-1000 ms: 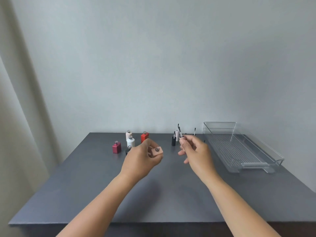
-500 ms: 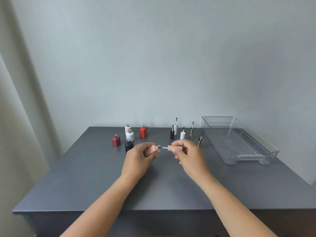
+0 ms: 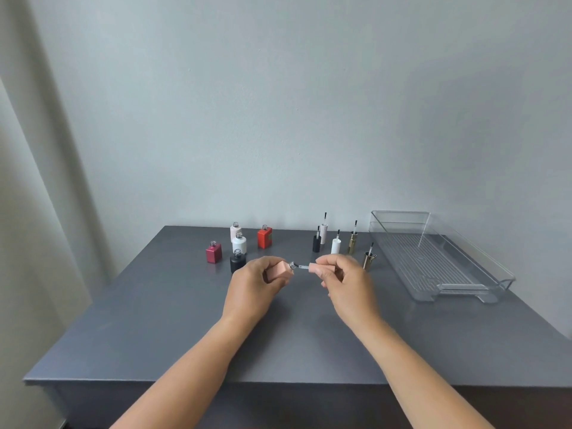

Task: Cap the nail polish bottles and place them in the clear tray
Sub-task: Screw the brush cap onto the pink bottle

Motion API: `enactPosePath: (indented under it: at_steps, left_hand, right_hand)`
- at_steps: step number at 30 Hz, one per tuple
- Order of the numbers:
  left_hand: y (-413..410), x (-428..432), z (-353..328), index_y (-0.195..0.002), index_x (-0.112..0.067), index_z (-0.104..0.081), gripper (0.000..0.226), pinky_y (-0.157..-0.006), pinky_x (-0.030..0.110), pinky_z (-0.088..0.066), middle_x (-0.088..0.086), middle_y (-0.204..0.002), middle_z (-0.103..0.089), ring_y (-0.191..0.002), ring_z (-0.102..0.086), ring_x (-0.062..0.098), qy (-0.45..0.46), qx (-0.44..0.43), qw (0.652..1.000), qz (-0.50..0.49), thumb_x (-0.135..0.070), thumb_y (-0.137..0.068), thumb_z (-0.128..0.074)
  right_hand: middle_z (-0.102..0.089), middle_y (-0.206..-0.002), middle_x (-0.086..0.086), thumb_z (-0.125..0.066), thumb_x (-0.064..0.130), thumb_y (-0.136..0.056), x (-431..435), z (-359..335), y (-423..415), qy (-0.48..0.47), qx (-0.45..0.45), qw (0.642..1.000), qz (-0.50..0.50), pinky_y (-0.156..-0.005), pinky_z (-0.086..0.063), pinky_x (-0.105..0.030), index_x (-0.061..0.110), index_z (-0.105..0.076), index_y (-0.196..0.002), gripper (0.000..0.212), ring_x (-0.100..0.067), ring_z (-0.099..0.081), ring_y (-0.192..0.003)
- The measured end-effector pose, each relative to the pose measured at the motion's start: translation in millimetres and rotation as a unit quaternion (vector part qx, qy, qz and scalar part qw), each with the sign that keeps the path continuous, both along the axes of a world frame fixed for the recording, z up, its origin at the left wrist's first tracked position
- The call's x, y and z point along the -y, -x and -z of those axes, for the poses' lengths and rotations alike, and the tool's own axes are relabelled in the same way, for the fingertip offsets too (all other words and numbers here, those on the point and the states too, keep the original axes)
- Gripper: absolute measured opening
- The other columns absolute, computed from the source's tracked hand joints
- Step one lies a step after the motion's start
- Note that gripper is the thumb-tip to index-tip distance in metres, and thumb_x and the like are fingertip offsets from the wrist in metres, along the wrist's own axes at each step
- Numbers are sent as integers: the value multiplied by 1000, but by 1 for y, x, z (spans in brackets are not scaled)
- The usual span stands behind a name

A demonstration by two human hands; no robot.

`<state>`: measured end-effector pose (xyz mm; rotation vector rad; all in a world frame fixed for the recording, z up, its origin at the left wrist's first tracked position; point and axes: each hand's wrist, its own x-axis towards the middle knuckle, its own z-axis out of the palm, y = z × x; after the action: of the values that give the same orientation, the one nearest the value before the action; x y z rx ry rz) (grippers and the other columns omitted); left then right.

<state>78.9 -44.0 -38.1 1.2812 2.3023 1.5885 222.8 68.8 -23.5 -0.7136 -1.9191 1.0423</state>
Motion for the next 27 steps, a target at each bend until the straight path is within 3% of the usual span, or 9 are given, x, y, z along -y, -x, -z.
enactPosePath:
  at_steps: [11, 13, 17, 22, 27]
  left_hand:
    - [2, -1, 3, -91, -47, -67, 31, -69, 4, -42, -18, -93, -68, -84, -60, -11, 12, -4, 1000, -5, -21, -80, -79]
    - [3, -2, 2, -93, -44, -69, 30, -71, 6, -43, -19, -93, -67, -84, -60, -9, 12, -7, 1000, -7, -20, -80, -80]
    - [1, -1, 1, -81, -57, -60, 44, -77, 17, -50, -19, -93, -66, -86, -60, -6, 13, -26, 1000, -5, -18, -79, -81]
    - [1, 0, 1, -82, -57, -60, 44, -81, 26, -53, -20, -94, -65, -87, -61, -4, 17, -31, 999, -3, -18, -79, -80]
    - [1, -1, 2, -94, -44, -71, 31, -80, 27, -53, -18, -92, -66, -85, -60, -3, 17, -26, 1000, 1, -18, -80, -79]
  right_hand:
    - [-59, -92, 11, -72, 17, -86, -2, -10, -1, -55, 44, 997, -3, -77, -51, -29, 23, -74, -91, 8, -16, -65, -83]
    - [-59, -91, 13, -71, 15, -87, -3, -11, -1, -60, 45, 997, -5, -77, -50, -27, 24, -74, -91, 10, -13, -64, -82]
    - [-57, -93, 15, -68, 10, -88, -4, -12, 1, -74, 47, 996, -2, -72, -44, -21, 22, -75, -95, 16, 1, -57, -78]
    - [-57, -94, 19, -60, -2, -89, -4, -11, 6, -70, 46, 996, -20, -79, -55, -34, 18, -73, -106, 29, -1, -57, -79]
    - [-69, -94, 2, -59, 1, -89, -4, -7, 12, -31, 49, 998, -30, -79, -57, -43, 24, -71, -106, 31, -14, -67, -86]
